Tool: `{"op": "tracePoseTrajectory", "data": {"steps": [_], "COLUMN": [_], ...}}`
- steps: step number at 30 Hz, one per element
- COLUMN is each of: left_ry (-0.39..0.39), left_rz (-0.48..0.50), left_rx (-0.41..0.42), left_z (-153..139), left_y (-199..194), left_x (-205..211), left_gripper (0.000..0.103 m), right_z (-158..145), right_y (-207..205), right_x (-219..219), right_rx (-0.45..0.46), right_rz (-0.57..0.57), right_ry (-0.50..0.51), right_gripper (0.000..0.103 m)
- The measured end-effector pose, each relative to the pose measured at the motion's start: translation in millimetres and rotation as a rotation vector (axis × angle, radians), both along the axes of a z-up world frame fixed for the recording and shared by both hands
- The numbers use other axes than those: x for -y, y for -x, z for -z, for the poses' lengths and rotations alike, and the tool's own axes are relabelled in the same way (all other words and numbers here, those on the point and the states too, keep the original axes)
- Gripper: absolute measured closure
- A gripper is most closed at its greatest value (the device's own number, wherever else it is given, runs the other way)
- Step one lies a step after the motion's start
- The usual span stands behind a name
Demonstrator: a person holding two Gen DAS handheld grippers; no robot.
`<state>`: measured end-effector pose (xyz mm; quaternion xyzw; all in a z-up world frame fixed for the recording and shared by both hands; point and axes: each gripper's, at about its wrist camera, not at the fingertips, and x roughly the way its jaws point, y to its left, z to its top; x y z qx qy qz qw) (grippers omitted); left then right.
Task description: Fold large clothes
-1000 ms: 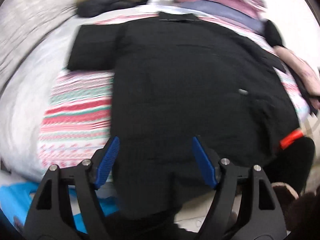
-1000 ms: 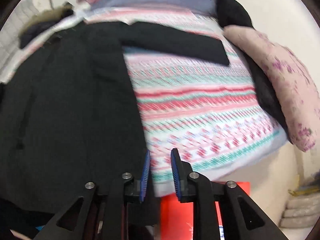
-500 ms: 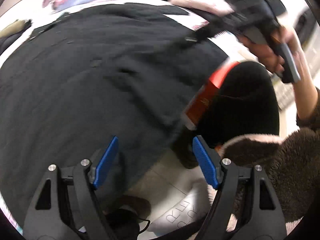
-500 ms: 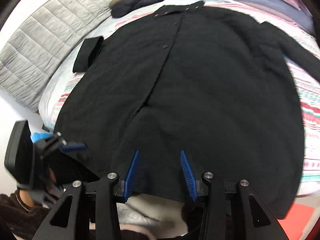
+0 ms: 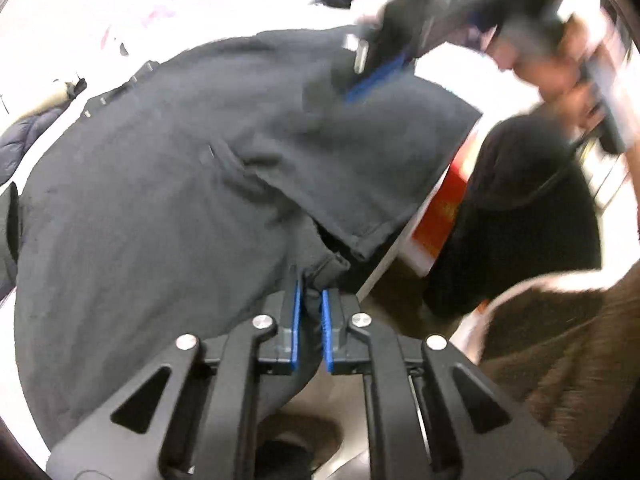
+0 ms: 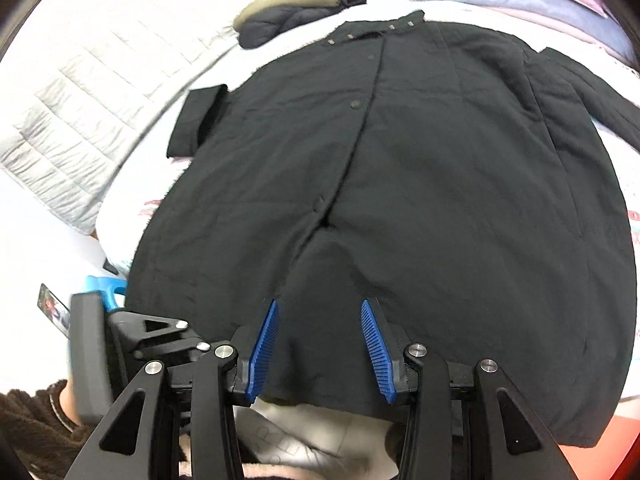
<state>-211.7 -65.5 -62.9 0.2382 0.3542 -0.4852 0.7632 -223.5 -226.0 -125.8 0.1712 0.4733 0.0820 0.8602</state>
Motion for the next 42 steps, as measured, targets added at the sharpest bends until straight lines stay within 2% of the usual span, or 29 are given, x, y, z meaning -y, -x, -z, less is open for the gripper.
{"op": "tracePoseTrajectory", "data": {"steps": [3,6,9,11,12,14,15,16,17,19,22,25,29,33,35,39,42], "left_ry": [0.115,0.203,0.227,0.216,0.205,0.170,0.144,0.118,0.091,0.079,0.091,0.098,0.064,-0.023,-0.059,-0.084,-0.081], "left_rz": [-0.051,-0.069,-0.042,-0.015,-0.002,0.040,0.064,0.078,0.091,0.083,0.009,-0.130,-0.350,-0.563,-0.648,-0.764,-0.835], "left_rx": [-0.007,-0.069,-0.119,-0.129,-0.135,-0.184,-0.223,-0.246,-0.264,-0.244,-0.169,-0.122,-0.066,0.046,0.069,0.047,0.018], "left_z": [-31,-48,-47,-40,-36,-25,-20,-14,-11,-15,-28,-41,-50,-53,-52,-41,-25], "left_y": [-4,-15,-17,-13,-11,-10,-10,-8,-8,-10,-28,-65,-127,-189,-220,-269,-308], "left_x": [-20,-32,-25,-14,-11,-1,2,3,4,2,-5,-20,-53,-84,-99,-118,-128], "left_gripper": [0.093,0.094,0.094,0.094,0.093,0.091,0.083,0.069,0.064,0.042,0.031,0.022,0.021,0.019,0.019,0.019,0.019], "right_z": [-2,7,45,82,90,86,78,69,62,45,17,-1,-29,-53,-62,-56,-30], "right_y": [-5,-13,-27,-32,-30,-23,-18,-15,-13,-10,-14,-33,-84,-140,-169,-208,-224], "right_x": [-3,-7,-18,-29,-32,-26,-18,-9,-1,15,31,32,21,2,-8,-28,-33], "right_rx": [0.027,0.017,-0.112,-0.293,-0.332,-0.319,-0.296,-0.277,-0.261,-0.231,-0.174,-0.134,-0.059,0.032,0.082,0.147,0.161], "right_rz": [-0.012,-0.022,-0.092,-0.139,-0.150,-0.147,-0.119,-0.096,-0.075,-0.021,0.051,0.079,0.087,0.075,0.086,0.087,0.073], "right_ry": [0.002,-0.017,-0.123,-0.185,-0.169,-0.154,-0.137,-0.128,-0.120,-0.085,-0.008,0.014,0.036,0.045,0.088,0.162,0.169], "right_gripper": [0.059,0.059,0.059,0.060,0.060,0.060,0.060,0.060,0.060,0.059,0.053,0.046,0.043,0.034,0.032,0.029,0.029]}}
